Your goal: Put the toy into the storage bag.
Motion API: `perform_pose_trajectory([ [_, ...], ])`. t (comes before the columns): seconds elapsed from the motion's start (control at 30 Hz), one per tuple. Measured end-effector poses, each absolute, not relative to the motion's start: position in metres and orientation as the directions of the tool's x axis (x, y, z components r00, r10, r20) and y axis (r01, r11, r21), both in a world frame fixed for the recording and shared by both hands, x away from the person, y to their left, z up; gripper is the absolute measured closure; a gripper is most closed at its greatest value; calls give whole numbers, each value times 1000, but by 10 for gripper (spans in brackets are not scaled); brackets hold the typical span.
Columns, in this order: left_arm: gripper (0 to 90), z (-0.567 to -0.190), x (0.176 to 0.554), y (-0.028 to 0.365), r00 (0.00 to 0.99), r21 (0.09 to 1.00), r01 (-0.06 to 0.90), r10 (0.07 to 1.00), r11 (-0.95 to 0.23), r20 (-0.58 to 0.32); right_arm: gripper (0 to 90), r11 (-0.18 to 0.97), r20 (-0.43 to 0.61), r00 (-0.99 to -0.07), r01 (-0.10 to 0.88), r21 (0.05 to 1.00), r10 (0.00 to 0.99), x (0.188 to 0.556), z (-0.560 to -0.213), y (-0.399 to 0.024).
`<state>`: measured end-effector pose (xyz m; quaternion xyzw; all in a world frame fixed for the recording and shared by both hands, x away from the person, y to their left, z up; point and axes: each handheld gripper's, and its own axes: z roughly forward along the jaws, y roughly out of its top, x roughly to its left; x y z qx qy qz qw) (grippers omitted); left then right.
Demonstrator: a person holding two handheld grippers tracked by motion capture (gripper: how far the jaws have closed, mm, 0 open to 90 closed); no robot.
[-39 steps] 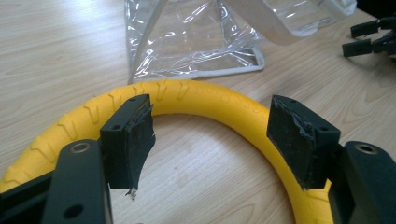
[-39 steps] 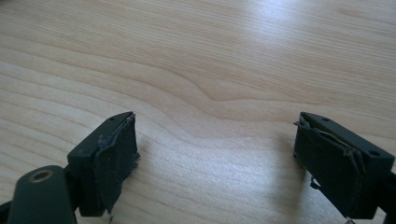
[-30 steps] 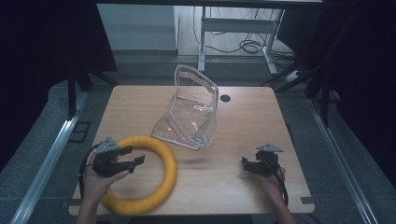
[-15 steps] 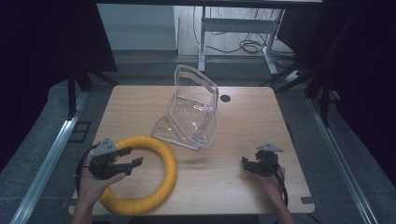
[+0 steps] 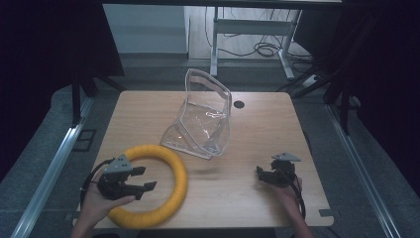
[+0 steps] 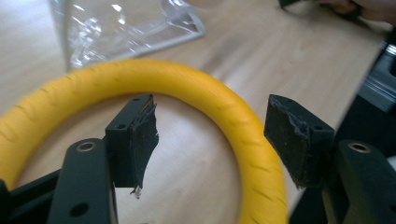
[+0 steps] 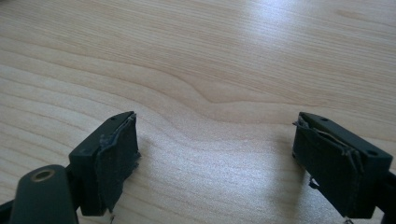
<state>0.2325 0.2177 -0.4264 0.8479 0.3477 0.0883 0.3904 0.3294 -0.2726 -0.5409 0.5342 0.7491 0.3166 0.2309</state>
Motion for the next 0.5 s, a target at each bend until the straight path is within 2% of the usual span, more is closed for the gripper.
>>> perform_pose_trajectory([
  [0.5, 335, -463, 220, 201, 771, 607, 579, 607, -544, -191, 150, 227, -9, -320, 653, 722, 947, 329, -541, -273],
])
